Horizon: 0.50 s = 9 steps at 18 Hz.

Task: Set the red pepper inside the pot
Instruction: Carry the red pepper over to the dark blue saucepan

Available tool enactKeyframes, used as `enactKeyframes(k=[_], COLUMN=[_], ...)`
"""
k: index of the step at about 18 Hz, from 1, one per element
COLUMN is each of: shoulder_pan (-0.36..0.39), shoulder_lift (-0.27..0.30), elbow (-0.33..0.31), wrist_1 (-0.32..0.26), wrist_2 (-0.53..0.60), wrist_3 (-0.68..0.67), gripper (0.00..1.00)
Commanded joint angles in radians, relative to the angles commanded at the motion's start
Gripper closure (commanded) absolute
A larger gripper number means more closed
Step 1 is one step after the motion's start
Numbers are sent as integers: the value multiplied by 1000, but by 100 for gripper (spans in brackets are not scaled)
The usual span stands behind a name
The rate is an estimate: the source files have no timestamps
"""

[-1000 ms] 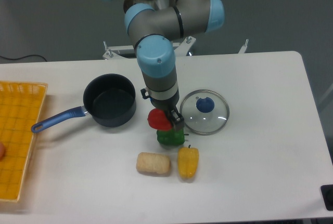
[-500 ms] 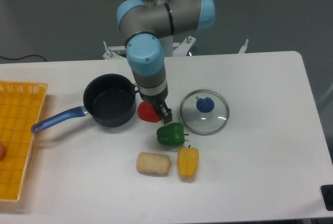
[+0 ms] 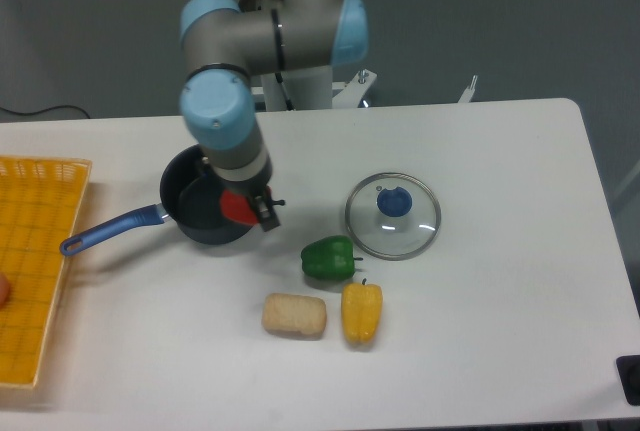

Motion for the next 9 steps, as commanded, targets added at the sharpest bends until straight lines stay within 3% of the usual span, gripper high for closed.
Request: enactKeyframes(k=[3, 9], shoulder_pan=[-43, -101], shoulder_lift=[-2, -8], elbow=[-15, -31], wrist_1=[-47, -48], wrist_2=[29, 58], wrist_3=[-6, -21], gripper=[40, 40])
